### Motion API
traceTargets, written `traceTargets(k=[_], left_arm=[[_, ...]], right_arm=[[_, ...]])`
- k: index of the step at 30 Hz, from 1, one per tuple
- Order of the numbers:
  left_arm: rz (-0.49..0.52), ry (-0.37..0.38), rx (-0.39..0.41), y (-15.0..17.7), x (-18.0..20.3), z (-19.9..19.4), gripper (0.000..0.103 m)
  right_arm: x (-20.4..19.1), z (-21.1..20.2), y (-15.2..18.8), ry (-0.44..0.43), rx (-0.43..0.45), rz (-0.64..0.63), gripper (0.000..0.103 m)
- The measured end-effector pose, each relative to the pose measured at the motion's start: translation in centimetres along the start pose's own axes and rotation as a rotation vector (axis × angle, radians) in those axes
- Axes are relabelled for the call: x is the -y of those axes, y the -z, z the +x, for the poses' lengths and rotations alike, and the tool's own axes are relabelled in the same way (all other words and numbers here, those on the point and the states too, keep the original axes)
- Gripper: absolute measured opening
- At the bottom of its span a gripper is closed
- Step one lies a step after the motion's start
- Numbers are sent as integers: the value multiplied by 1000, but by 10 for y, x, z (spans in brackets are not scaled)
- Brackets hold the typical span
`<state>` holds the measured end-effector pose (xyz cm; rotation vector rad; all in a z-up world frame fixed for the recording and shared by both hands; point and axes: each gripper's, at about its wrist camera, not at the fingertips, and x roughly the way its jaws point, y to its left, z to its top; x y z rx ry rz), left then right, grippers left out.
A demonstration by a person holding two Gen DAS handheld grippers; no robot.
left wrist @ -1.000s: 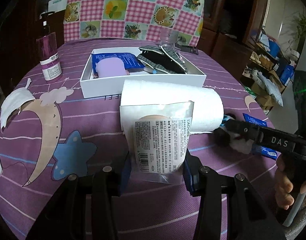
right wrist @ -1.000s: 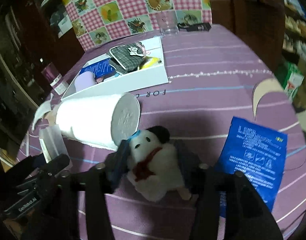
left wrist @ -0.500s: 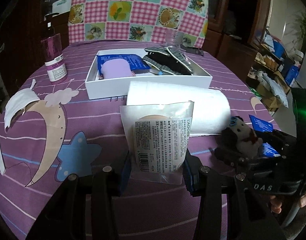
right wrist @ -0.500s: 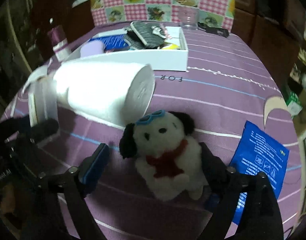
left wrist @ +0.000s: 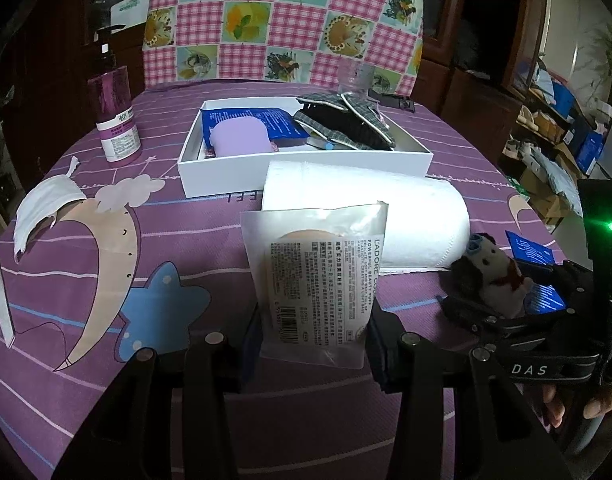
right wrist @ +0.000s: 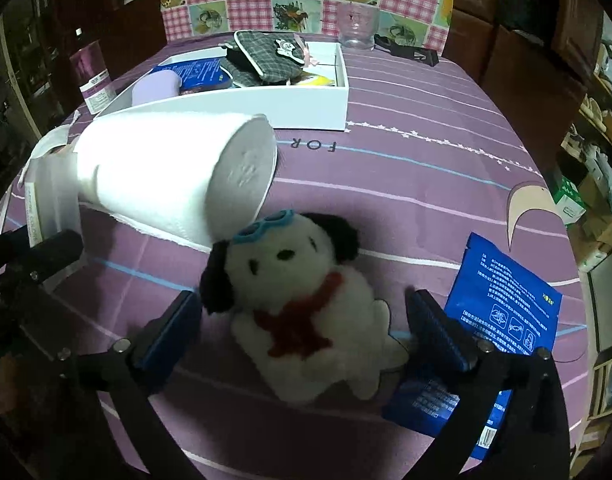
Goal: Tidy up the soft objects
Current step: 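Carry the white plush dog toward the white box with the right tool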
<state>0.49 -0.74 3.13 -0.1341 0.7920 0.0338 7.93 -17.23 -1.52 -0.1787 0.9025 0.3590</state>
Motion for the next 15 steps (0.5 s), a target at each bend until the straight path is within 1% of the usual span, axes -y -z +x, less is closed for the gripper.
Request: traceTargets(k=[15], left_arm=[[22,12,8,0,5,-3,44]], right_arm=[[0,0,0,1,2,2,103]])
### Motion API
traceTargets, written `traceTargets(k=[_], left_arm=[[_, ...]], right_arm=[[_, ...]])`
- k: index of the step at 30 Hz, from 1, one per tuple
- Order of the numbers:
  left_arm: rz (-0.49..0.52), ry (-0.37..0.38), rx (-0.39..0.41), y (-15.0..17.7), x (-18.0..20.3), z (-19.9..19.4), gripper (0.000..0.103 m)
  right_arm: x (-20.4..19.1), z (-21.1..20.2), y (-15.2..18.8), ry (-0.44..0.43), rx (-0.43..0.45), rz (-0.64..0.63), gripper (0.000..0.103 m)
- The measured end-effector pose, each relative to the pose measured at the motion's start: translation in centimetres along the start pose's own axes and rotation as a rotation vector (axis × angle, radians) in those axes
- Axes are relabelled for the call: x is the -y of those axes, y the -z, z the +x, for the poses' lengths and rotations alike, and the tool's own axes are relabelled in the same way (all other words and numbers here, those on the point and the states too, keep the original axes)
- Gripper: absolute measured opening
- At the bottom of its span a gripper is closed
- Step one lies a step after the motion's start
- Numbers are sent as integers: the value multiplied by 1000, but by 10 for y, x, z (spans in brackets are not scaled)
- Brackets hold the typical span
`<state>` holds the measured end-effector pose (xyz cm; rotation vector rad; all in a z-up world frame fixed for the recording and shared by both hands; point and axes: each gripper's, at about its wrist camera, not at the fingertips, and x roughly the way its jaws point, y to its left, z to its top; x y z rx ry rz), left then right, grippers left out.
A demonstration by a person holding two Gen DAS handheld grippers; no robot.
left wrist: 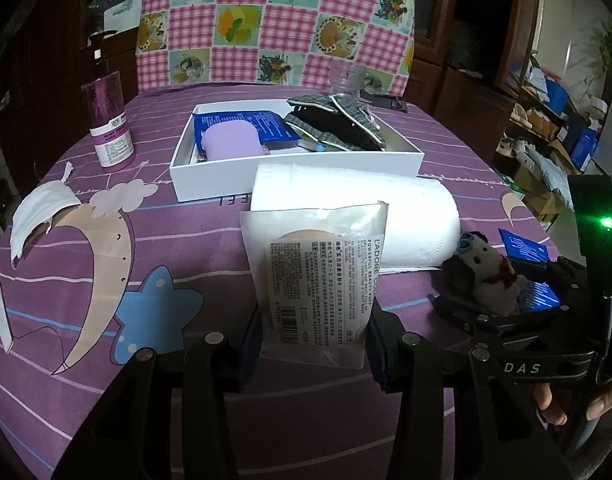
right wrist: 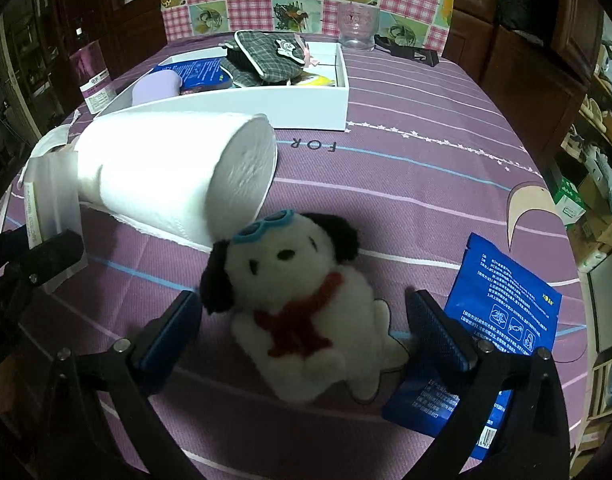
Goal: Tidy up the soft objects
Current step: 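Carry the white plush dog toward the white box with the right tool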
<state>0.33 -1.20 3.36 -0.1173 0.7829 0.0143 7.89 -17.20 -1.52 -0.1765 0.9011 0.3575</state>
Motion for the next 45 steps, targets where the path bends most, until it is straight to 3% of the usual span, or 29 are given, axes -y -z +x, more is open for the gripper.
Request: traceTargets(k=[3,10,17,26,45], left_arm=[[20,-38,13,0,3,-2,44],[4,-29,14,-1,-1,-3,44],[1,-25,12,-1,-1,-3,44],[-5,-24,6,0,-2,-1,44],[-4,44,35,0,0,-7,44]], right_arm=[[-1,-2,2,2,2,5,103],[-2,-13,2,-60,58,23,100],[20,-12,0,-144,50,156,77],[11,-13,-1,-136,49,102,57],[15,-43,2,-176,187,126,56]])
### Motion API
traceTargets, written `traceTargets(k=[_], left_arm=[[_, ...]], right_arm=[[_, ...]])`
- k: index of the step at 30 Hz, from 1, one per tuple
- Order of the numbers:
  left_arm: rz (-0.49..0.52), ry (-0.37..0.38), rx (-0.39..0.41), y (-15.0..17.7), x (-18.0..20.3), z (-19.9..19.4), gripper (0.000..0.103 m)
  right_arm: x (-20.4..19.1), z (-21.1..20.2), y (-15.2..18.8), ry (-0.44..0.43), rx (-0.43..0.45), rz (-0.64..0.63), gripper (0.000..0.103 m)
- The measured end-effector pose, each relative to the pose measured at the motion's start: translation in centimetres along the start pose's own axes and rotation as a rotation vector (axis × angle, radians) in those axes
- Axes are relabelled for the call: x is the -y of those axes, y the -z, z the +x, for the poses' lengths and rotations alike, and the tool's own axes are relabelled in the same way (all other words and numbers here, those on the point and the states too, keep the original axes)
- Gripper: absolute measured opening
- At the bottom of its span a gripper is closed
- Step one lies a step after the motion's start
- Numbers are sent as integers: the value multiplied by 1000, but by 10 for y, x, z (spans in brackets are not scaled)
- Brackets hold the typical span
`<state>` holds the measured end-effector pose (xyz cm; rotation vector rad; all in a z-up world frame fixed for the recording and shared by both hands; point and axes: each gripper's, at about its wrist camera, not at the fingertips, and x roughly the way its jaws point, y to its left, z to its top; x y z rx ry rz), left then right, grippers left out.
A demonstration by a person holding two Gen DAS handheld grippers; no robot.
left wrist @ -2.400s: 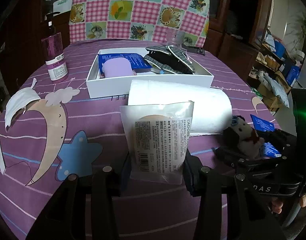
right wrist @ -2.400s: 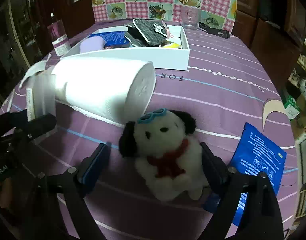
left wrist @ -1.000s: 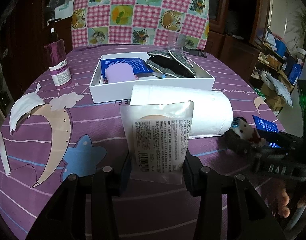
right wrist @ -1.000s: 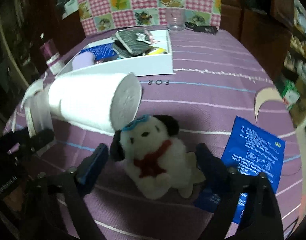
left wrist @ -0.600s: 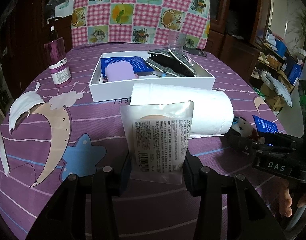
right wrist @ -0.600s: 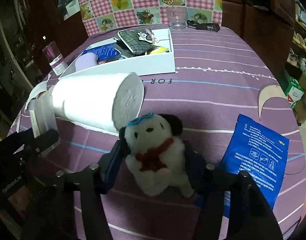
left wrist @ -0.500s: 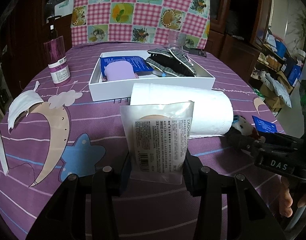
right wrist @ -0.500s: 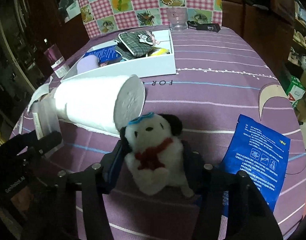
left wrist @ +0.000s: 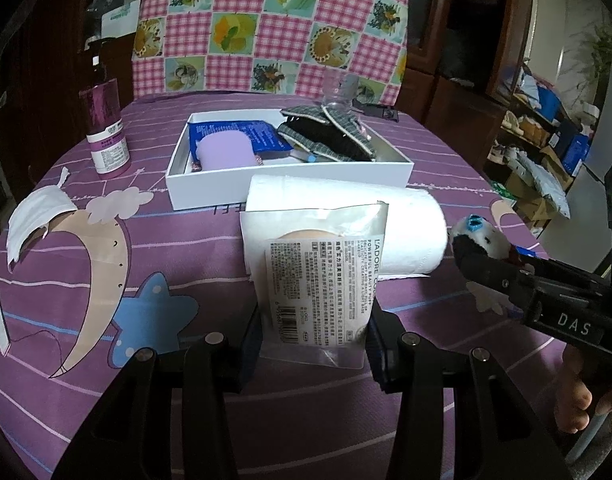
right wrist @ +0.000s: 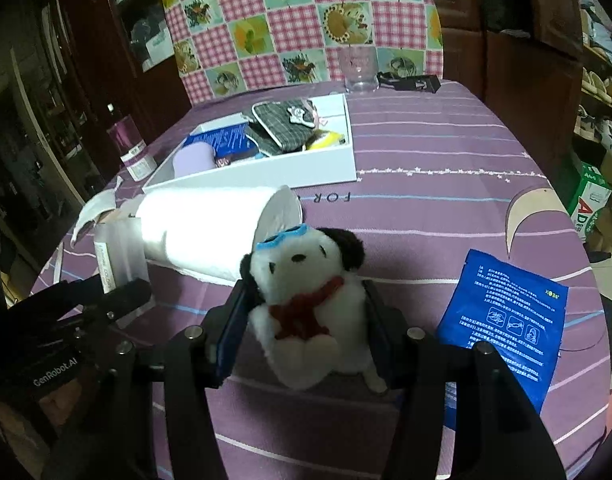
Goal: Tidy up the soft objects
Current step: 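Carry the white plush dog toward the white box with the right tool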
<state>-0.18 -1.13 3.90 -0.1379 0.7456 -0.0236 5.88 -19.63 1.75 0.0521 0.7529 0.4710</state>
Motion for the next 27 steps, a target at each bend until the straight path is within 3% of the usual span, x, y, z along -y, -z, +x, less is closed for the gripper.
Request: traceTargets(k=[5,8,14,17,27], left_arm=[[15,10,14,-2,5,-3,44],[27,-48,33,-2,8,-12,44],[31,-88,53,-6,9,-43,44],[32,-148,59,-10,9,-59,44],[66,-108,119,-45,13,-99,44]], right_arm=[[4,-13,-7,-12,48,15,56],[9,-24,-15,-40,40,40,56],[20,-53,-33,-22,36,61,56],[22,-68,-39,-63,32,75,56],[3,-93,-85,-140,50,153,56]])
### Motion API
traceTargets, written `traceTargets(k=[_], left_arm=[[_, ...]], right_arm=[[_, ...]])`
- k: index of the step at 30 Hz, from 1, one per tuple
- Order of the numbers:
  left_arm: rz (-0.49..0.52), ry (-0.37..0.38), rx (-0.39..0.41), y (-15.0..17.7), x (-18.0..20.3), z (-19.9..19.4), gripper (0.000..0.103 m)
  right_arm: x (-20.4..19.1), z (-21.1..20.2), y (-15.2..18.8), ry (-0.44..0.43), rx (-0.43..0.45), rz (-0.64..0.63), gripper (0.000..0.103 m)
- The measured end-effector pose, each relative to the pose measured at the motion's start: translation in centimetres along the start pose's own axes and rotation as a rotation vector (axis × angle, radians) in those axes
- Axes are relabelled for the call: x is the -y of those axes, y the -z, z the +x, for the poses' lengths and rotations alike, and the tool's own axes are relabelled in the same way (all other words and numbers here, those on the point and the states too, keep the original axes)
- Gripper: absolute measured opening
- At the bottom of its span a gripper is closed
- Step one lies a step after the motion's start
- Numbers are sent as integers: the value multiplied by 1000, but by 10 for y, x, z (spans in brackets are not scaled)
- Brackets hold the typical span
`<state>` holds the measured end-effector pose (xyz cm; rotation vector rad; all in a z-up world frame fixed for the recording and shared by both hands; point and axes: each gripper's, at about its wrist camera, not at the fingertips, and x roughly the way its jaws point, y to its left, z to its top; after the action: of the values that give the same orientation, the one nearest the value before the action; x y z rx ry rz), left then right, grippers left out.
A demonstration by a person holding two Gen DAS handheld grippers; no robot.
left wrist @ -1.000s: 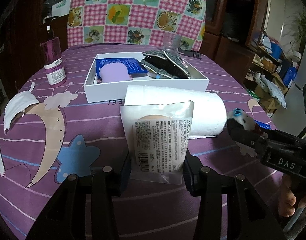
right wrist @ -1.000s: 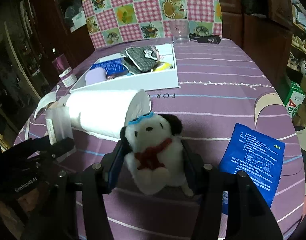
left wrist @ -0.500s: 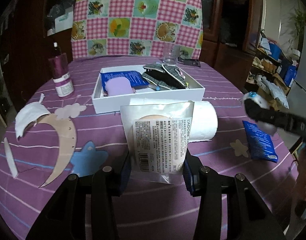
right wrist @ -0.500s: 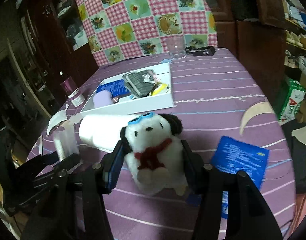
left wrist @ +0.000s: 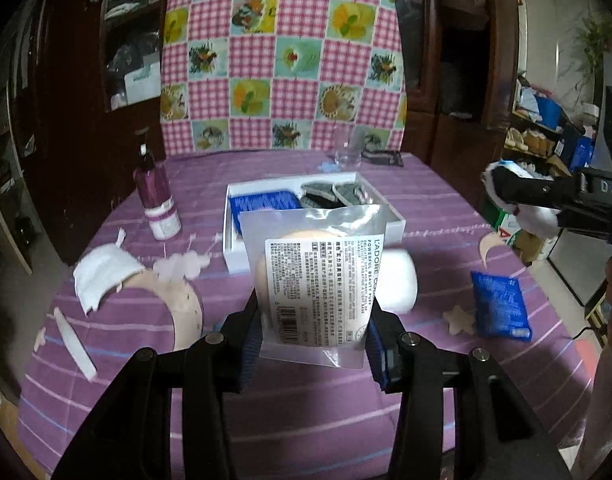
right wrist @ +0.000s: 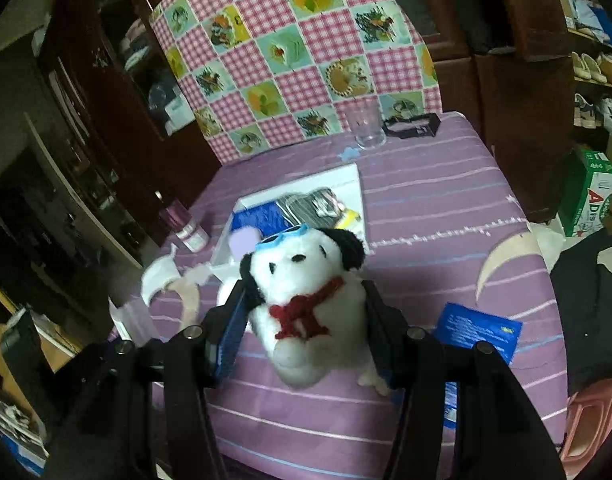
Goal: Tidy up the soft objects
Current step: 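Carry the white plush dog toward the white box with the right tool, then lower the plush dog into the box with the right tool while left tool lowers the wrapped package in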
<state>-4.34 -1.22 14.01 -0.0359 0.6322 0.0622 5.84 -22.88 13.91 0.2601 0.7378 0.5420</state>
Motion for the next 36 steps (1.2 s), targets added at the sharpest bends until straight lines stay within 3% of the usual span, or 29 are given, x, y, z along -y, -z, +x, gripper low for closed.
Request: traceTargets(k=[7,15,20,24,28,31,36], left_arm=[[-55,28,35,-49,-6,39,44],[-174,62,-34,-78,-33,139,44],[-195,-10,-11,-91,-38,177,44],[-148,6,-56,-83,-31,199,44],[-150,-26,-122,-66,-32,221,44],[-175,28,-108,-64,-40,215,44],[-181,-40,-194,-57,-49,224,44]], right_arm=[[-1,48,-45,-39,-39,163,56],[18,136,-80,-71,-88,247,56],[33,165,-87,-106,-105,293,57],[32,183,-82,-112,-112,241,57],[20,196,-75,-55,-138,142,57],[13,204,-70,-49,-151,106,57],[11,208,-66,-28,-161,90,57]])
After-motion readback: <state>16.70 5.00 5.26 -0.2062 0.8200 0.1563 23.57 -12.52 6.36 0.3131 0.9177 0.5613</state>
